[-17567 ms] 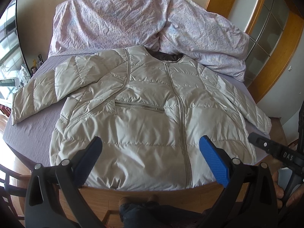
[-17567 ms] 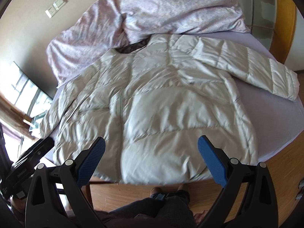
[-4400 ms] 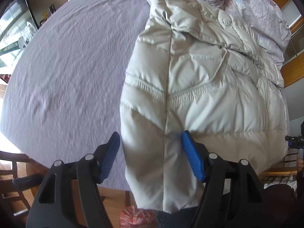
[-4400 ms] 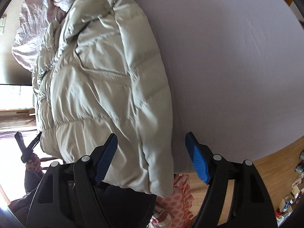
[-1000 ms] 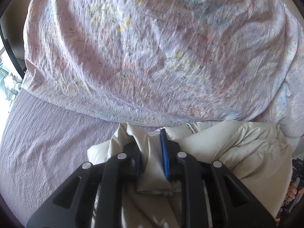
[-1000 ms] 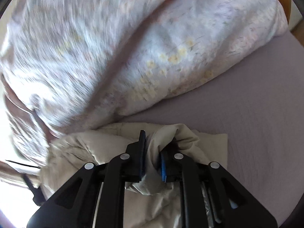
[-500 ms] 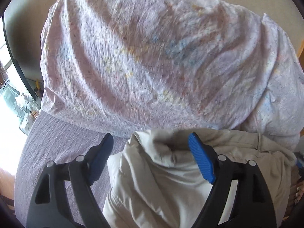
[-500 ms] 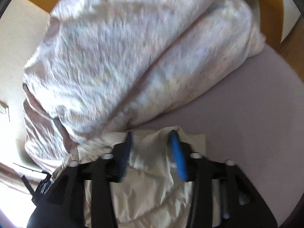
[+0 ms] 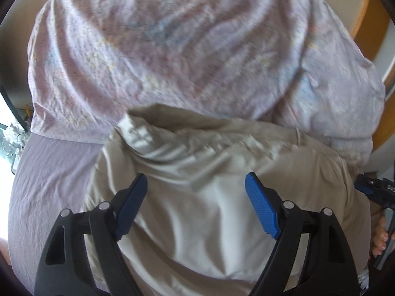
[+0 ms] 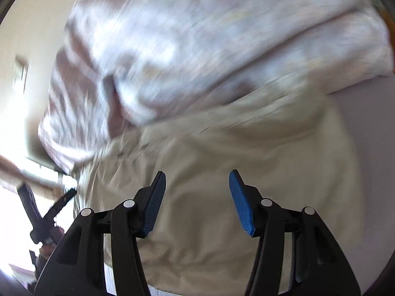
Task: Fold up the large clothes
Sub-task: 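Open both tools and release the folded hem onto the jacket, then grasp the folded jacket edge with the right tool while the left tool grasps beside it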
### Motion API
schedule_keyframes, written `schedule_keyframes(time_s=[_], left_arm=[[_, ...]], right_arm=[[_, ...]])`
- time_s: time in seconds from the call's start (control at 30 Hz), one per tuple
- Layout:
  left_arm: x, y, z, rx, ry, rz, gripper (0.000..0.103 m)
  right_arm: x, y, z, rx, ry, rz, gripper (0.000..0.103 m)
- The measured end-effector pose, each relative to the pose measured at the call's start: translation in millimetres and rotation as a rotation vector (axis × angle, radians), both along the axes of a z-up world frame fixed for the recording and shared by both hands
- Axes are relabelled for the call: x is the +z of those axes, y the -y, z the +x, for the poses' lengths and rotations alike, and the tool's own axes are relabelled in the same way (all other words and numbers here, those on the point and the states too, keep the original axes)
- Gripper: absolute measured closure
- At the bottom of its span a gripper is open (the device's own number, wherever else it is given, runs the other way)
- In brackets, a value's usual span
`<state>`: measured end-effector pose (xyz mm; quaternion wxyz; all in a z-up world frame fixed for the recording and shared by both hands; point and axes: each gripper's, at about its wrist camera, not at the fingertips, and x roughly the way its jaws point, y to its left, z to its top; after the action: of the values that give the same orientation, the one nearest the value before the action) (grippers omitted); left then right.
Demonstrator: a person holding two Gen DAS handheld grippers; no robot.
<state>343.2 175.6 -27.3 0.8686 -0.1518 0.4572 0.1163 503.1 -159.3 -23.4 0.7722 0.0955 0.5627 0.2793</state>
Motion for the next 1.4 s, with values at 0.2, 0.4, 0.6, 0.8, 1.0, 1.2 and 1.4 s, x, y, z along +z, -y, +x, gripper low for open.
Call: schedule_keyframes(time_s=[0.2,0.4,0.6,0.8,1.0,1.2,1.4], left_arm=[[-6,16,1,-0.032,-0.009,-0.001,0.022],[-9,20,2,-0.037,-0.018,0.008,0.022],[-8,28,1,-0.058,-0.005,0.012,0.022],[-16,32,5,-0.064,-0.009,0.064,0.022],[-40,18,19,0.001,-0.028,0.062,0.021],[-62,2,35,0.06,-0.052,0.106,0.02],[-81,-7,45,0.077,-0.059,0.147,0.017]], right_arm=[[-12,-46,-5,0.073,0.036,-0.127,0.058],[-23,-55,6,0.045,0.067,-0.162,0.101],[-23,-66,31,-0.023,0.118,-0.201,0.102],[-31,-77,50,-0.079,0.126,-0.231,0.103],[-45,-80,50,-0.079,0.118,-0.22,0.103],[-45,-59,46,-0.079,0.116,-0.174,0.093],[-20,-21,9,-0.081,0.241,-0.15,0.056]])
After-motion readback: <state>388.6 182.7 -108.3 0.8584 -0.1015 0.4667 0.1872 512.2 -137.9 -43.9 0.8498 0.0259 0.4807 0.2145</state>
